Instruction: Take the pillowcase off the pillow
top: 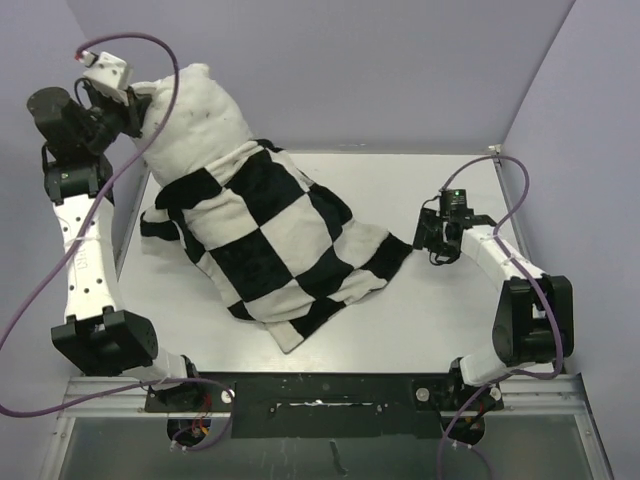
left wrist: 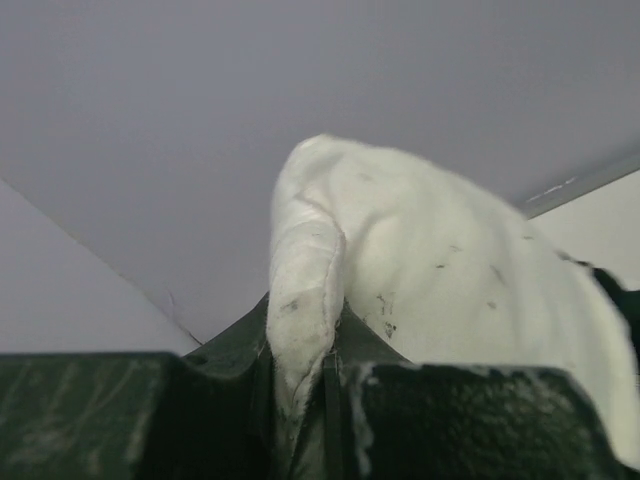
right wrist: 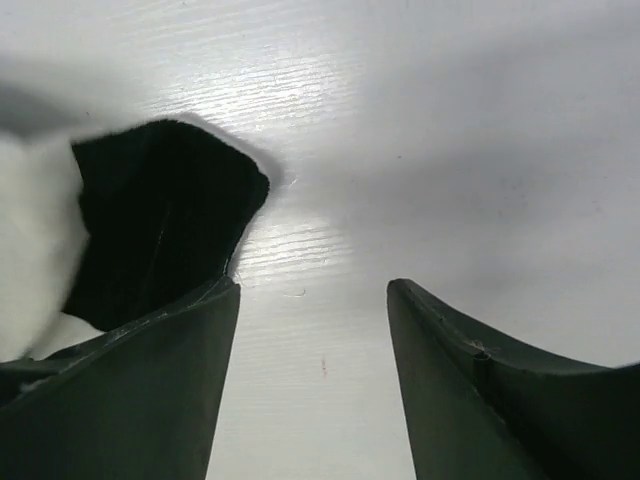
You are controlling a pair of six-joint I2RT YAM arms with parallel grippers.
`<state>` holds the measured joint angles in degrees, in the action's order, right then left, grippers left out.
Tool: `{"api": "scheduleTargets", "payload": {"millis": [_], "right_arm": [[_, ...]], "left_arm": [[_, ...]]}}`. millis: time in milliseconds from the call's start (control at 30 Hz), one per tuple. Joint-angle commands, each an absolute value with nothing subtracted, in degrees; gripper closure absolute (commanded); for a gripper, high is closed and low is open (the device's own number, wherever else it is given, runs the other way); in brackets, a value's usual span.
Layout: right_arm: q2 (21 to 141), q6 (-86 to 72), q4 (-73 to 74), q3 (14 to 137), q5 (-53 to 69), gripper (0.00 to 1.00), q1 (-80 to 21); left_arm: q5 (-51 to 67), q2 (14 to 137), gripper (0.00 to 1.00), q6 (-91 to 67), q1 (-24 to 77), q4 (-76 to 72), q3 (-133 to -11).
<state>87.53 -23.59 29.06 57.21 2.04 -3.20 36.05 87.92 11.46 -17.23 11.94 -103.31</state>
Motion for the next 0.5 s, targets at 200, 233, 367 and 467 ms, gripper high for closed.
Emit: {"api": "scheduleTargets", "payload": {"millis": [200,233,367,467], "right_arm": [[71.6,-17.5,24.2,57.1,-28.8,0.31,-37.7],[70.8,-16.3,21.6,55.8,-29.2,0.31,-45.4],[76.3,-15.6,16.8,55.1,-29.3,0.3,-63.7],[85.8,-15.5,15.8,58.5,-30.8,0.28,-74.1]], "left_arm": [[22.3,80.5,1.0,20.0,-10.2,-0.2,-99.3],[21.5,80.9,1.0,20.6,-10.3,-0.7,-99.1],[20.2,81.2,1.0,23.5,-10.6,-3.6,-97.0],[19.3,81.6,1.0,24.3,-10.6,-4.6,-97.0]]}}
